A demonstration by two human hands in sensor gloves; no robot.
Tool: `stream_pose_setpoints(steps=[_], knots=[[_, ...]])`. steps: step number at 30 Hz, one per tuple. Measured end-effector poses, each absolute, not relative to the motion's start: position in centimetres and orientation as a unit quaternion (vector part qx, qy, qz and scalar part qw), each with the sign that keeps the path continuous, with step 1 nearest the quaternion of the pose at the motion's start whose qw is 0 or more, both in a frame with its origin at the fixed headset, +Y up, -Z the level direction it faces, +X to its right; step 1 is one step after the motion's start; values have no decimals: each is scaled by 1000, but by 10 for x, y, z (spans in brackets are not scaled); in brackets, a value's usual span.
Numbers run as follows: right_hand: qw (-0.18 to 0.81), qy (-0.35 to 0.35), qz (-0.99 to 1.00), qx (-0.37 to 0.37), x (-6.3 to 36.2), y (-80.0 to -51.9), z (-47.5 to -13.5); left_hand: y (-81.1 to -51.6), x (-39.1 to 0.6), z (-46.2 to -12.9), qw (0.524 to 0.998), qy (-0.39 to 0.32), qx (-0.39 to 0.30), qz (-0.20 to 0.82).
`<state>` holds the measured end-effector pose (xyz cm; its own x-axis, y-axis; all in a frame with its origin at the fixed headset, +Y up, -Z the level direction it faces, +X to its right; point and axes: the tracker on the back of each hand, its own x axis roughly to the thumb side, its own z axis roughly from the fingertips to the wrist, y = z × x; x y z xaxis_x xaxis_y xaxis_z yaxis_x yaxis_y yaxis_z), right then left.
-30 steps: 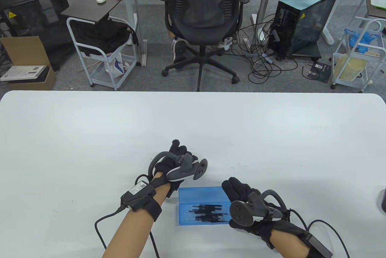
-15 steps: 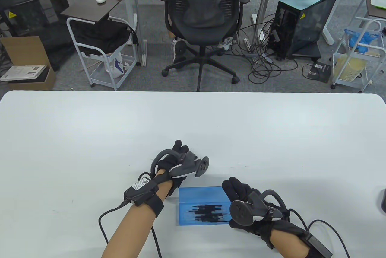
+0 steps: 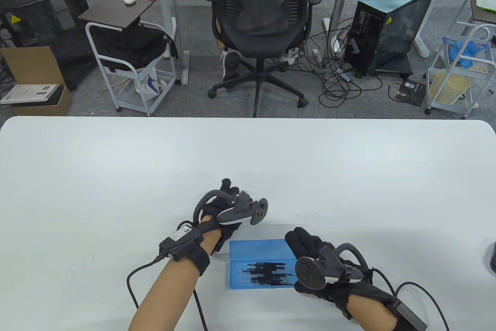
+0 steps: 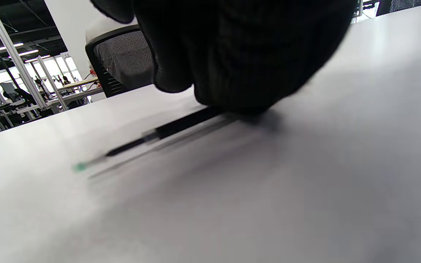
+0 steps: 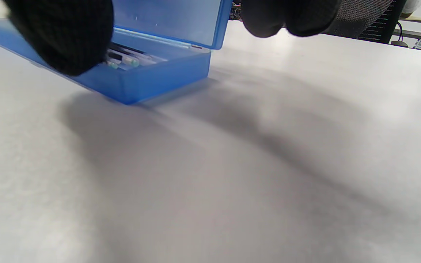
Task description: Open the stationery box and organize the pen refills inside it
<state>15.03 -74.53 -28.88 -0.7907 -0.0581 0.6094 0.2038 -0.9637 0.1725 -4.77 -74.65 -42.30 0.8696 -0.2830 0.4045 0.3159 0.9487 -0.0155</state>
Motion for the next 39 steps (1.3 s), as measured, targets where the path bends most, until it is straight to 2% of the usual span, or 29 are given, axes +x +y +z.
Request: stream_pose_setpoints(steps=[7,12,18,23,28,34,39], knots=[[69,-116,-939,-316,150,-745,-289,-704,-54,-403,971,-211,5,-109],[70,-115,-939,-316,150,-745,-289,-671,-51,-363,963,-249,45,-89],[71,-115,-939,-315,150,-745,-289,-653,-40,-303,949,-289,92,-83],[72,-113,-939,-316,150,-745,-289,-665,-25,-265,939,-315,99,-99],[75,-111,-940,-315,150,-745,-289,-696,-9,-244,931,-334,87,-118],[76,-110,-940,-315,150,-745,-289,-720,5,-245,930,-336,69,-129],[75,-111,-940,-315,150,-745,-289,-728,11,-248,931,-333,60,-136]])
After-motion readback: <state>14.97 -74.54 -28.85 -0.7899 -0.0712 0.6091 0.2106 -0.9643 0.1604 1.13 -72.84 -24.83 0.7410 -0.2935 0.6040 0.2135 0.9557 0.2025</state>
